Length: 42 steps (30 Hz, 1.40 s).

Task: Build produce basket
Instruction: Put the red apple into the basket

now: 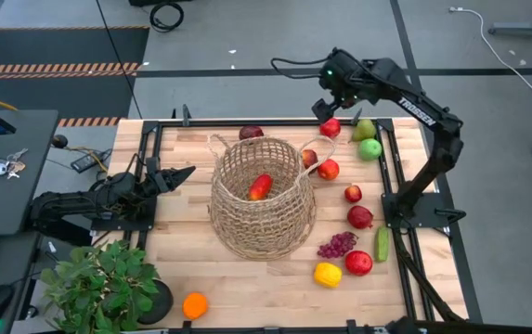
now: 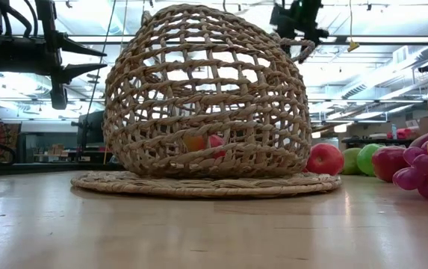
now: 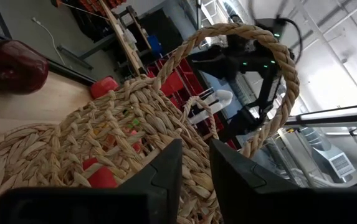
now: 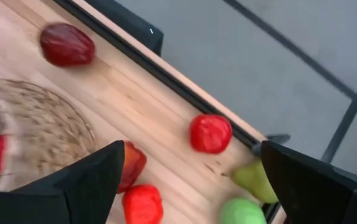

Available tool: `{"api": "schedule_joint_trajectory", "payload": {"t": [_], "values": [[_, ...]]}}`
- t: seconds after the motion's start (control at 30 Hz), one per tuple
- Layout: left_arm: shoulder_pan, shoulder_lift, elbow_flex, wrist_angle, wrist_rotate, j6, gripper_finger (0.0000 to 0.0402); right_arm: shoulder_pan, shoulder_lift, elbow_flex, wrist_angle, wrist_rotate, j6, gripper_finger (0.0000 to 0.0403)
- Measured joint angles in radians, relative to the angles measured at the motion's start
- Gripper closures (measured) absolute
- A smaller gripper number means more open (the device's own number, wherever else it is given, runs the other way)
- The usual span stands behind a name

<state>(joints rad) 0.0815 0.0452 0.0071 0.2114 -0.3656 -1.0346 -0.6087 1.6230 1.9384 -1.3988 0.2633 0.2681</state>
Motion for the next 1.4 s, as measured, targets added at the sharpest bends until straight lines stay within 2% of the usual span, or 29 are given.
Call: {"api": "schedule_joint_trajectory", "payload": {"t": [0.2,0.5,0.83,1.2,1.4], "values": [[0.0,0.0,0.0,0.0,0.0,0.0,0.0318,-0.093,0.002,-0.149,0.054,-0.064,-0.026,0.0025],[0.0,0.0,0.0,0.0,0.0,0.0,0.0313,-0.199,0.002,-0.371,0.272,-0.179,-0.016,0.0025],[0.0,0.0,0.0,0.0,0.0,0.0,0.0319,-0.218,0.002,-0.552,0.528,-0.196,-0.133,0.0005],[0.0,0.0,0.0,0.0,0.0,0.0,0.0314,-0.274,0.021,-0.704,0.801,-0.17,-0.136,0.0004],[0.0,0.0,0.0,0.0,0.0,0.0,0.0319,-0.3,0.078,-0.73,0.823,-0.175,-0.131,0.0004]]}}
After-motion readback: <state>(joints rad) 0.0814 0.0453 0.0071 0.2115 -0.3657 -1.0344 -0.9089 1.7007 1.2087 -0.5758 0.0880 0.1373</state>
